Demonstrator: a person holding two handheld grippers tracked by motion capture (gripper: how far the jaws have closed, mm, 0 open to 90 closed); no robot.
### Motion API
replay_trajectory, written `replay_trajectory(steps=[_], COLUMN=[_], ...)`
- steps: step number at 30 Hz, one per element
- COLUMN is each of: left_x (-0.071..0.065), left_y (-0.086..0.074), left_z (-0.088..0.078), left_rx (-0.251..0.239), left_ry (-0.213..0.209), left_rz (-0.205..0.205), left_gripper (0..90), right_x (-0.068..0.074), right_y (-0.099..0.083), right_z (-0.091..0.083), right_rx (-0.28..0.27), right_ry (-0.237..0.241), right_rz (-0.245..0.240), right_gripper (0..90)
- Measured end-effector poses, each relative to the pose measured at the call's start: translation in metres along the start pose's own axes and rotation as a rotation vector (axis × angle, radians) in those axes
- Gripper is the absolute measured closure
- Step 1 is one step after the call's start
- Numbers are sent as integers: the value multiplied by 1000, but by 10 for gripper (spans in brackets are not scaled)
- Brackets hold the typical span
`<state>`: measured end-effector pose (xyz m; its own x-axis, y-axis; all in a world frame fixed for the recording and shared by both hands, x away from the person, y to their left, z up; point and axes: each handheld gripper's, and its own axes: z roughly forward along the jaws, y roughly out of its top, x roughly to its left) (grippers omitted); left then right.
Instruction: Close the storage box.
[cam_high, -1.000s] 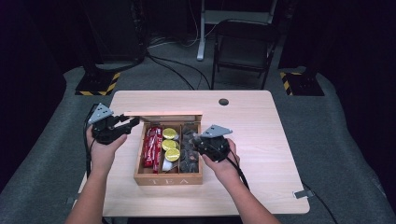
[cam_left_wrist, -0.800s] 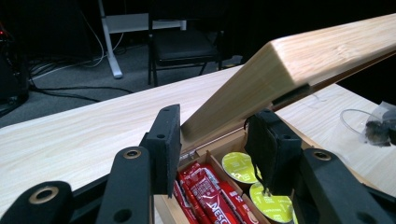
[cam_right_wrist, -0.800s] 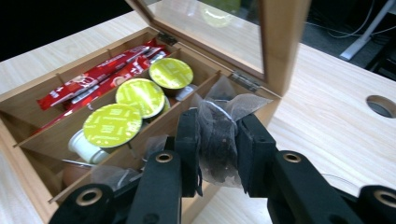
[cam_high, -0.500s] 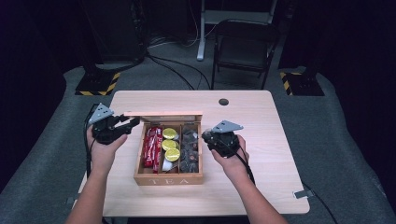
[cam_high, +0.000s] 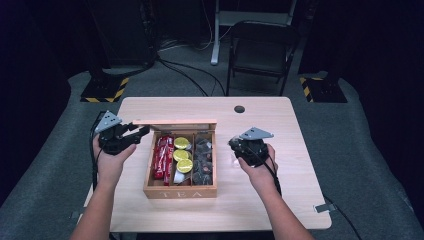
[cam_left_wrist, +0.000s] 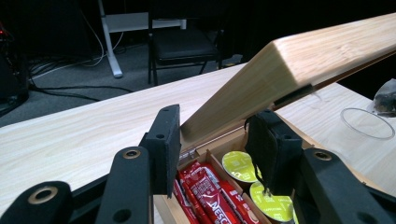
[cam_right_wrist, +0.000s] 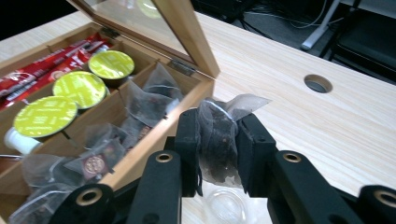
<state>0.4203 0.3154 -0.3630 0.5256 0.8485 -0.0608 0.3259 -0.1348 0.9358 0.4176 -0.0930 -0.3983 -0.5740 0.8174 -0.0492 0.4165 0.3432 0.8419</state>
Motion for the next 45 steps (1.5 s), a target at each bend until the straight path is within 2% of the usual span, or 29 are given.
replay_trajectory(steps=[5,16,21,22,24,25,27,30,34,36,41,45], left_x=[0,0,0,0,0,0,0,0,0,0,0,1], left_y=[0,-1,-1,-1,-1,-1,-1,-1,-1,-1,-1,-1], left_z=[0,0,0,0,0,0,1,0,0,0,0,1], left_rx=[0,0,0,0,0,0,2,5,8,7,8,4], left_ry=[0,-2,-2,-2,-2,-2,-2,-3,-2,-3,-3,-3], left_rz=[0,-3,-4,-4,-4,-4,-3,0,0,1,1,0], left_gripper=[548,545,545,545,545,545,544,543,543,543,543,542], right_x=[-6,-12,-14,-16,-15,-17,-18,-16,-16,-14,-14,-14], right_y=[-5,-21,-25,-25,-27,-27,-28,-29,-28,-28,-28,-27], right_z=[-1,10,13,14,16,16,17,20,22,25,25,23], right_rx=[10,58,73,73,81,85,91,96,111,117,114,94], right_ry=[-21,-40,-42,-43,-46,-43,-44,-48,-41,-40,-48,-54], right_rz=[4,4,28,15,37,20,17,39,16,29,24,17], right_gripper=[719,719,719,719,719,719,719,718,716,695,651,603])
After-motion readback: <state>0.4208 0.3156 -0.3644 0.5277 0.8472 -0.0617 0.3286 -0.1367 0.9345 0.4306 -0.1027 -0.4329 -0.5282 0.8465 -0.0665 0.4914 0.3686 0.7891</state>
